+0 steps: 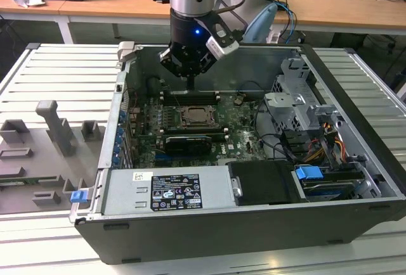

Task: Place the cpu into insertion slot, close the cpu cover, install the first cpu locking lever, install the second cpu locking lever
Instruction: 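Install the first cpu locking lever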

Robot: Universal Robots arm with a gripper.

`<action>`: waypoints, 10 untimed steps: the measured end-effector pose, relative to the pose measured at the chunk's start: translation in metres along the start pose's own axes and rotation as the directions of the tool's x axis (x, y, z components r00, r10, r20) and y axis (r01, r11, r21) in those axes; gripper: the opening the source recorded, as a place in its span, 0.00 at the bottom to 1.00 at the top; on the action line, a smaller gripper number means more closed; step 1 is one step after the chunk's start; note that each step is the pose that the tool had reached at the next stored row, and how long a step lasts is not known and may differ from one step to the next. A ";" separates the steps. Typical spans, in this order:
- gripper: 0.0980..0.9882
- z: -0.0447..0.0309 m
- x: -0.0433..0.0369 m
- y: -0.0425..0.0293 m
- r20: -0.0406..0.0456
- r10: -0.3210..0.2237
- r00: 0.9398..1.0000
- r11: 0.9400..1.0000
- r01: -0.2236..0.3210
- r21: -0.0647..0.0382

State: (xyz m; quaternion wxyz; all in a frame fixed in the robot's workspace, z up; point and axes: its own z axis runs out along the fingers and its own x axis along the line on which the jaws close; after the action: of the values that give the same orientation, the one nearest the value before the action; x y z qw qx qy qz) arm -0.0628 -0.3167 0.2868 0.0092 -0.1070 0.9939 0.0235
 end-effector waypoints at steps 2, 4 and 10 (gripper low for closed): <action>0.01 0.0005 0.0068 0.0015 0.001 0.001 1.000 1.000 -0.001 0.000; 0.01 0.0011 0.0089 0.0020 0.001 0.010 1.000 1.000 -0.010 0.000; 0.01 0.0071 0.0142 0.0031 0.008 0.042 0.999 0.999 -0.042 0.002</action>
State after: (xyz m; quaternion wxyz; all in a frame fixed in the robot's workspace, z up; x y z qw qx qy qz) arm -0.0772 -0.3164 0.2794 0.0127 -0.0858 0.9960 0.0231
